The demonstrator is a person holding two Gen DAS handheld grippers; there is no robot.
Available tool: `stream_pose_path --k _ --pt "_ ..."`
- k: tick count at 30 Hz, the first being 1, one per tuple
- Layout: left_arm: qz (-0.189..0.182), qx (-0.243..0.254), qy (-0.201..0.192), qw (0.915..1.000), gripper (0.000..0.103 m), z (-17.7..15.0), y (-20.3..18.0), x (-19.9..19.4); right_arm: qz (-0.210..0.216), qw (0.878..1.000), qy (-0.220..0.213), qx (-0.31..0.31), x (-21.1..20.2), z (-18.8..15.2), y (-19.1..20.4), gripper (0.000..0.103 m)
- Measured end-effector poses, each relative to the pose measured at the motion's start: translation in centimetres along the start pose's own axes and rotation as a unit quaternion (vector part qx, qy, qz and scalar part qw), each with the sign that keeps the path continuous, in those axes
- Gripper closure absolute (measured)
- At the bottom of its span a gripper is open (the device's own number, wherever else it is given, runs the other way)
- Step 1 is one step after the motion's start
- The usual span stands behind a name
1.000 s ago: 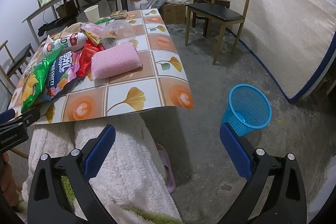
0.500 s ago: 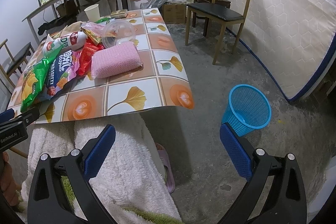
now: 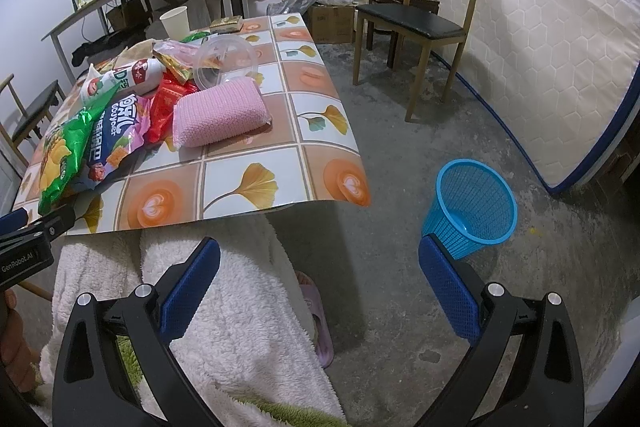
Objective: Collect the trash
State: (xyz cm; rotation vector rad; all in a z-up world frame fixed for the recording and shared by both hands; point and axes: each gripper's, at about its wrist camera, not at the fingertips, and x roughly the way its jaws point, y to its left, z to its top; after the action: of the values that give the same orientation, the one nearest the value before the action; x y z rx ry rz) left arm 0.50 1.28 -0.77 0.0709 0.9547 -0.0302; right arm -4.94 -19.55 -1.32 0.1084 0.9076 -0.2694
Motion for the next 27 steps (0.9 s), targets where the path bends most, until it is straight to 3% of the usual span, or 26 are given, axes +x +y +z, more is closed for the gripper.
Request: stream_pose_path --k 27 --pt "0.002 -0.002 0.000 1.0000 0.009 -0.6 0.5 0.0 0.009 1.000 0.004 0.008 0.6 -0.4 -0.6 0.006"
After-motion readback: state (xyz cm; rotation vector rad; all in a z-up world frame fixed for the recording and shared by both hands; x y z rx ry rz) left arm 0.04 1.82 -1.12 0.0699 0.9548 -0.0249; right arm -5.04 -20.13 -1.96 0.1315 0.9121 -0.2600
